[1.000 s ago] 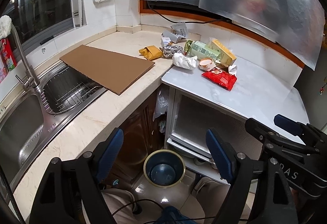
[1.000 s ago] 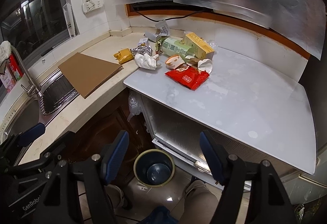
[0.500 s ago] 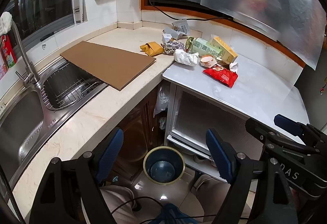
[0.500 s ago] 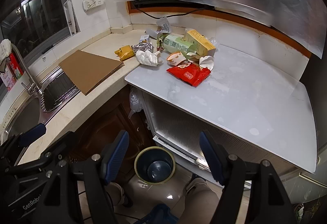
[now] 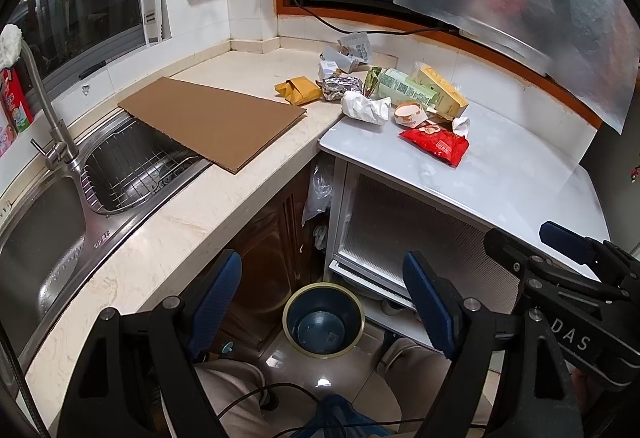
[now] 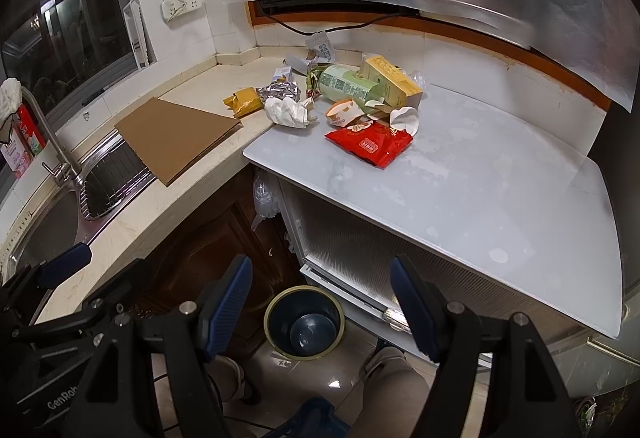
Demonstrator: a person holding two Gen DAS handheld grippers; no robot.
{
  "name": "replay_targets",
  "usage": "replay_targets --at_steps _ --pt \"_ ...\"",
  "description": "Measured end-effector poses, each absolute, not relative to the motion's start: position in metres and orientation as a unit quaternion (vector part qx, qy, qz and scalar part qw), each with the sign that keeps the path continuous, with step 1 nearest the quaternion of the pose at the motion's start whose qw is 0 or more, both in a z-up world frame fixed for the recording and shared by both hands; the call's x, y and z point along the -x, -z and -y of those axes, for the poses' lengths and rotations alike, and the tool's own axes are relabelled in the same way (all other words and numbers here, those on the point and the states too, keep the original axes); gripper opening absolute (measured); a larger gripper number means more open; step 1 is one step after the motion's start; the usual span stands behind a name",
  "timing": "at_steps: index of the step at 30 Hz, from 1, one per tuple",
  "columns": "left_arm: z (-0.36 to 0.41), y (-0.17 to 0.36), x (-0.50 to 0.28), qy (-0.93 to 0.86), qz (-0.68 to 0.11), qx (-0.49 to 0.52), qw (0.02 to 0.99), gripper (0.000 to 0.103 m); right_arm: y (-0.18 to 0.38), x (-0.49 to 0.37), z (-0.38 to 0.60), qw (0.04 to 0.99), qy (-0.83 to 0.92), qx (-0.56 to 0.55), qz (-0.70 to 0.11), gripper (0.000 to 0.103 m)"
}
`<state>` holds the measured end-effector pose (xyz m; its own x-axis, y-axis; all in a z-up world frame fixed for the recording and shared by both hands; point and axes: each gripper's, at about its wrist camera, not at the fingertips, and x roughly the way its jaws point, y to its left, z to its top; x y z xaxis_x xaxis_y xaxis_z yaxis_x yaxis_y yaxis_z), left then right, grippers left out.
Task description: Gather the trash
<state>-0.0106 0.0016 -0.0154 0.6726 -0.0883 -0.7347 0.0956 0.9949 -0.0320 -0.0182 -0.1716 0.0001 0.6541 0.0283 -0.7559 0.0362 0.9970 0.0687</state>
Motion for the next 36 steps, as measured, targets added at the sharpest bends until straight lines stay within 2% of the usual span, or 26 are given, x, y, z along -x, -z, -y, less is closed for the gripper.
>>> replay_targets --at_steps 18,27,36 --pt "0.004 0.024 -0.017 0.047 -0.420 -0.013 0.906 0.081 0.011 -0.008 0.181 0.901 -0.007 -0.044 -0.433 0.072" --pt "0.007 0.029 -0.032 0.048 -0.429 -0.018 0.902 0.081 0.018 -0.021 0.186 0.895 -0.020 -0.053 -0.443 0.068" --pt "0.009 0.033 -0.055 0.053 -0.440 -0.015 0.896 0.081 0.018 -0.039 0.196 0.900 -0.028 -0.055 -0.431 0.067"
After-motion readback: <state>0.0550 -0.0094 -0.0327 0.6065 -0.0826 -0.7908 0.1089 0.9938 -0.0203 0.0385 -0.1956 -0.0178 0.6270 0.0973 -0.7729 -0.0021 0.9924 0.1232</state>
